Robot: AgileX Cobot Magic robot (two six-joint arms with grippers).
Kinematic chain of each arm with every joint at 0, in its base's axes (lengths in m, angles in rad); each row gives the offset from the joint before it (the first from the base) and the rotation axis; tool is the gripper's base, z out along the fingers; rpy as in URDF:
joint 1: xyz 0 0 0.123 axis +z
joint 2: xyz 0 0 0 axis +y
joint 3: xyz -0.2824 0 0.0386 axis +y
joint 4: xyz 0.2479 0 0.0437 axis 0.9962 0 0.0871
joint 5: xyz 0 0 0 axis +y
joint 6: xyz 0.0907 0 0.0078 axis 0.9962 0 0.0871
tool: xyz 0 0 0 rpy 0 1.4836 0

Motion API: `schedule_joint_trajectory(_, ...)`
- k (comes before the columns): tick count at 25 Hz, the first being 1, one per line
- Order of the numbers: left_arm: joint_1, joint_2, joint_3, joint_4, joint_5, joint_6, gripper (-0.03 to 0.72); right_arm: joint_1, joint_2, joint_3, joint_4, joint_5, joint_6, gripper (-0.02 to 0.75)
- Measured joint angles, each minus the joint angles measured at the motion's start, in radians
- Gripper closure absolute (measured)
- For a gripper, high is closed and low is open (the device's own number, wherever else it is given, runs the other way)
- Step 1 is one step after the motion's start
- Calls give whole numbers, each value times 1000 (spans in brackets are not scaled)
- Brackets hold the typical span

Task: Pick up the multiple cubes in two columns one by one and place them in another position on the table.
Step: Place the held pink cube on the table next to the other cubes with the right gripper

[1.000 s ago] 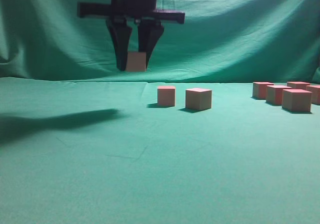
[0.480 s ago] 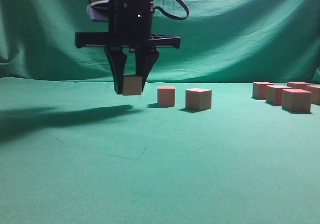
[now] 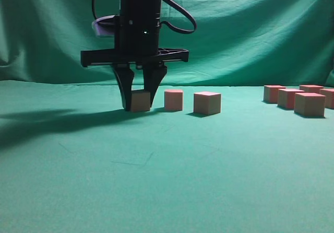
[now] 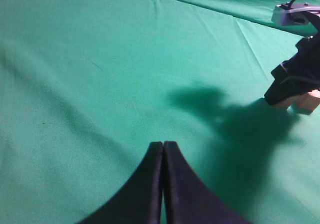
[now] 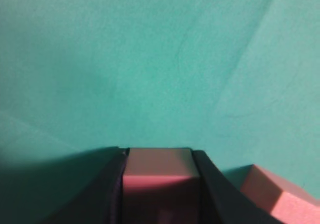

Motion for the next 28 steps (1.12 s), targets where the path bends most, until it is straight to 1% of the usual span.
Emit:
schedule_joint_trajectory(4, 0, 0, 0, 0, 0, 0, 688, 0, 0, 0, -24, -2, 11, 474)
schedule_joint_trajectory(12, 0, 0, 0, 0, 0, 0, 688, 0, 2, 0, -24, -11, 16, 474)
schedule_joint_trajectory(13, 0, 0, 0, 0, 0, 0, 688, 0, 2, 0, -18, -13, 7, 418)
schedule_joint_trajectory(16, 0, 0, 0, 0, 0, 0, 688, 0, 2, 0, 0, -24, -5, 322)
schedule_joint_trajectory(23, 0, 0, 0, 0, 0, 0, 688, 0, 2, 0, 16, -45, -25, 322)
schedule_joint_trajectory(24, 0, 0, 0, 0, 0, 0, 688, 0, 2, 0, 16, -45, -35, 281)
schedule_joint_trajectory(25, 0, 0, 0, 0, 0, 0, 688, 0, 2, 0, 16, -47, -42, 296)
schedule_joint_trajectory(28, 0, 0, 0, 0, 0, 0, 688, 0, 2, 0, 16, -52, -58, 296)
